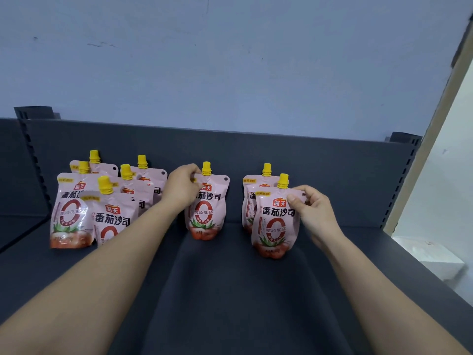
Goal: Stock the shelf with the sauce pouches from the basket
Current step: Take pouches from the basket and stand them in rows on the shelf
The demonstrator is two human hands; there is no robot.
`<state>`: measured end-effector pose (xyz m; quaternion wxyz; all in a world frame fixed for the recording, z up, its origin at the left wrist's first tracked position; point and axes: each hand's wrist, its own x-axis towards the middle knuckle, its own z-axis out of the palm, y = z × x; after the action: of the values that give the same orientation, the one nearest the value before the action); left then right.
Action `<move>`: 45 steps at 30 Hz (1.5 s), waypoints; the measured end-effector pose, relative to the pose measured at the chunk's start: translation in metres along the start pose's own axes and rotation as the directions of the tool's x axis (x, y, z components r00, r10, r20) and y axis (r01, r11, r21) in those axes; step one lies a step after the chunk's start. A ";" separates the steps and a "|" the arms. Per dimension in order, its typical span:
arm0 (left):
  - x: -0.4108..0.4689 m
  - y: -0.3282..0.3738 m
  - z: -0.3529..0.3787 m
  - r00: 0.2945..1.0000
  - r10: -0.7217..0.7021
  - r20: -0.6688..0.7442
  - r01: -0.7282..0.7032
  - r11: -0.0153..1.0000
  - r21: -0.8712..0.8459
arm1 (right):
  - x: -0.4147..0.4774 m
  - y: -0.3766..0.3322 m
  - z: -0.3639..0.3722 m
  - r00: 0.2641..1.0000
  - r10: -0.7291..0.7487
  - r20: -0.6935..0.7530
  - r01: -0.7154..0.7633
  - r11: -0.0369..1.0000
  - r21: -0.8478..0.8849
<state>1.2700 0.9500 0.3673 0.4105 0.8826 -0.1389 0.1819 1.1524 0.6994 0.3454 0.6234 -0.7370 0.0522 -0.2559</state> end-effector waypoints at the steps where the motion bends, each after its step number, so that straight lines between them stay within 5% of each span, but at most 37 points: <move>1: 0.001 0.000 0.001 1.000 0.004 -0.003 -0.004 1.000 -0.001 | 0.002 0.002 -0.004 1.000 0.004 -0.008 -0.004 1.000 0.004; 11: 0.003 -0.002 0.006 0.999 0.051 0.003 -0.051 0.983 0.177 | 0.021 0.015 -0.049 0.994 0.031 -0.105 -0.030 1.000 0.007; 36: 0.010 0.003 0.015 0.994 0.020 -0.103 -0.011 0.996 0.088 | 0.066 0.032 -0.063 0.983 0.117 -0.139 -0.109 0.992 0.064; 45: 0.005 0.000 0.017 0.988 0.094 -0.120 -0.070 0.979 0.190 | 0.066 0.030 -0.066 0.983 0.131 -0.133 -0.124 0.991 0.057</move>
<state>1.2776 0.9366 0.3592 0.3271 0.8969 -0.1309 0.2672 1.1875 0.6081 0.3436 0.6510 -0.6978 0.1354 -0.2663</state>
